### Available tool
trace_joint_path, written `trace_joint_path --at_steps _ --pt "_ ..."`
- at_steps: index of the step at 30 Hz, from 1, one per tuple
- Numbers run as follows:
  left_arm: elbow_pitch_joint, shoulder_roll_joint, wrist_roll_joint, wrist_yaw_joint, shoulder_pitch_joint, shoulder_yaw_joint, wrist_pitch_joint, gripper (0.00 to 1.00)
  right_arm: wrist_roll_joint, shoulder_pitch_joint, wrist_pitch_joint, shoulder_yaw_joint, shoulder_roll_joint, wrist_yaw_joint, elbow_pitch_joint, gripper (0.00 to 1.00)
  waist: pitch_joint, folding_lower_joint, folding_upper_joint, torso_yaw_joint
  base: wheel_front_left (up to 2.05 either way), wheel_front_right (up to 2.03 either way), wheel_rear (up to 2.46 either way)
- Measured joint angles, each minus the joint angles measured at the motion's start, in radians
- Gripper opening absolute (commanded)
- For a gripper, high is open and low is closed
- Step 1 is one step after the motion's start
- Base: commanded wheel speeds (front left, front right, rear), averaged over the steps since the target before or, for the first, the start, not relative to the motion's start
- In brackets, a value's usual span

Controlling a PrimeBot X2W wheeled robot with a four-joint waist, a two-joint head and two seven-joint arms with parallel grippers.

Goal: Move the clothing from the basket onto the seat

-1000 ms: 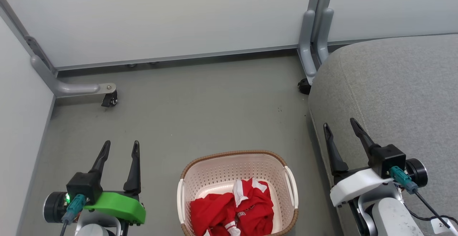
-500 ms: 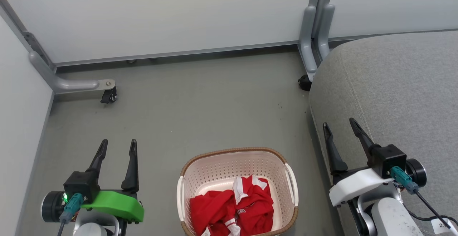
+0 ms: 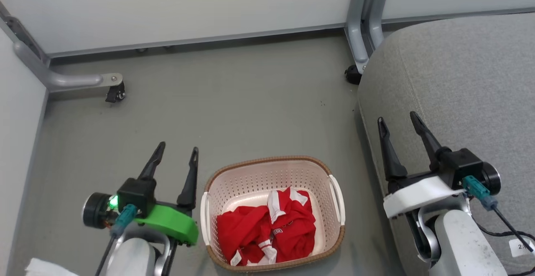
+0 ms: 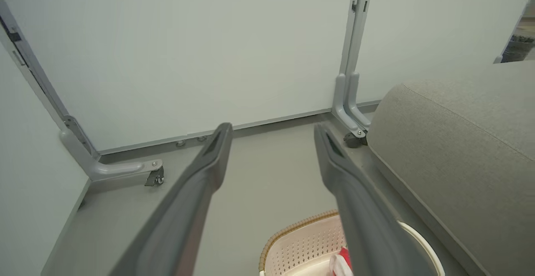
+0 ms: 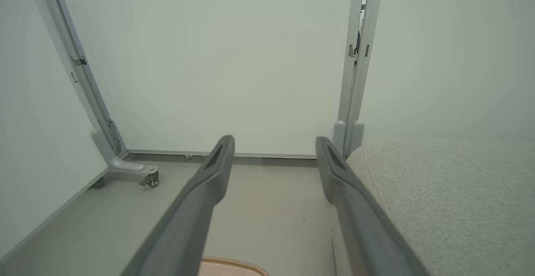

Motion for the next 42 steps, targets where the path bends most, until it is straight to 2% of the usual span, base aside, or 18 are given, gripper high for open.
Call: trace_joint_path --at_steps 7,16,28,42 --pt "0.097 0.005 0.022 0.0 -0.127 -0.156 0.0 1.0 0.0 -0.079 -0.005 0.007 0.0 0.0 -0.039 1.0 0.102 0.0 0.0 -0.022 0.0 0.0 0.0" --pt "0.339 0.012 0.048 0.0 -0.306 -0.361 0.0 1.0 0.01 -0.178 -0.015 0.027 0.0 0.0 -0.083 1.0 0.266 0.0 0.0 -0.057 0.0 0.0 0.0" --pt "0.712 0.025 0.121 0.0 -0.543 -0.544 0.043 1.0 0.058 -0.28 -0.02 0.066 0.0 0.0 -0.179 1.0 0.504 0.0002 0.0 -0.115 0.0 0.0 0.0" --pt "0.888 0.08 0.114 0.0 -0.708 -0.693 0.145 1.0 0.163 -0.328 -0.021 0.105 0.0 0.0 -0.242 1.0 0.727 0.0002 0.0 -0.209 0.0 0.0 0.0"
